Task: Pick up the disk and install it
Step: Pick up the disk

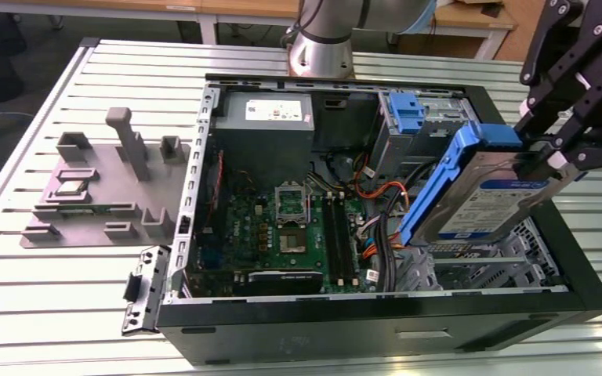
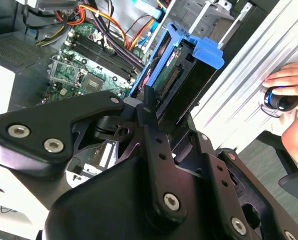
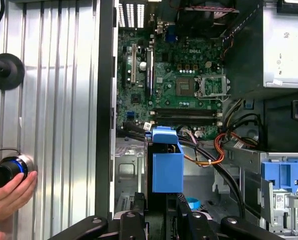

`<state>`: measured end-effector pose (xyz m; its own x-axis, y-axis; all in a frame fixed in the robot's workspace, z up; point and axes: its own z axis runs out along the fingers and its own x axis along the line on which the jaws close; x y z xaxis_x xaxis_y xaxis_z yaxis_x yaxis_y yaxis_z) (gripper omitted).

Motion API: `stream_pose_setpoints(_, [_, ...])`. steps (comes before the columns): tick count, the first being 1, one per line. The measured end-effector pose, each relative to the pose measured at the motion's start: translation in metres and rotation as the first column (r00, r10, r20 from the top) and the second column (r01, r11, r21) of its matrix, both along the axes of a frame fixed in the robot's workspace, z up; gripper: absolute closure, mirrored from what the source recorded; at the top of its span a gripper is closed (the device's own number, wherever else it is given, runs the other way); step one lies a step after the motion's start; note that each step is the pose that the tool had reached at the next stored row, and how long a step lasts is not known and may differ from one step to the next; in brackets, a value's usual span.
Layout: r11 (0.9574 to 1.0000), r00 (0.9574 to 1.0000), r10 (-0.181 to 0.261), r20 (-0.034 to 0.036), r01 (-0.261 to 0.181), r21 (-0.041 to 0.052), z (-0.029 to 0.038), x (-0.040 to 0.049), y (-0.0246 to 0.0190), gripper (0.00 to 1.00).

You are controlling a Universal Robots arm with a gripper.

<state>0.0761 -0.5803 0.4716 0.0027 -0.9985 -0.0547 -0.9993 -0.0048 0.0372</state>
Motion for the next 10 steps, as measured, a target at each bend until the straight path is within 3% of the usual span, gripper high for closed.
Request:
stream_pose_setpoints(7, [1.0,1.0,0.0,0.0,0.0,0.0001,-0.0013,0.0135,-0.0021,0.65])
stream_pose_setpoints(10, [1.0,1.0,0.0,0.0,0.0,0.0002,-0.0014,0.0149,-0.0022,0.65])
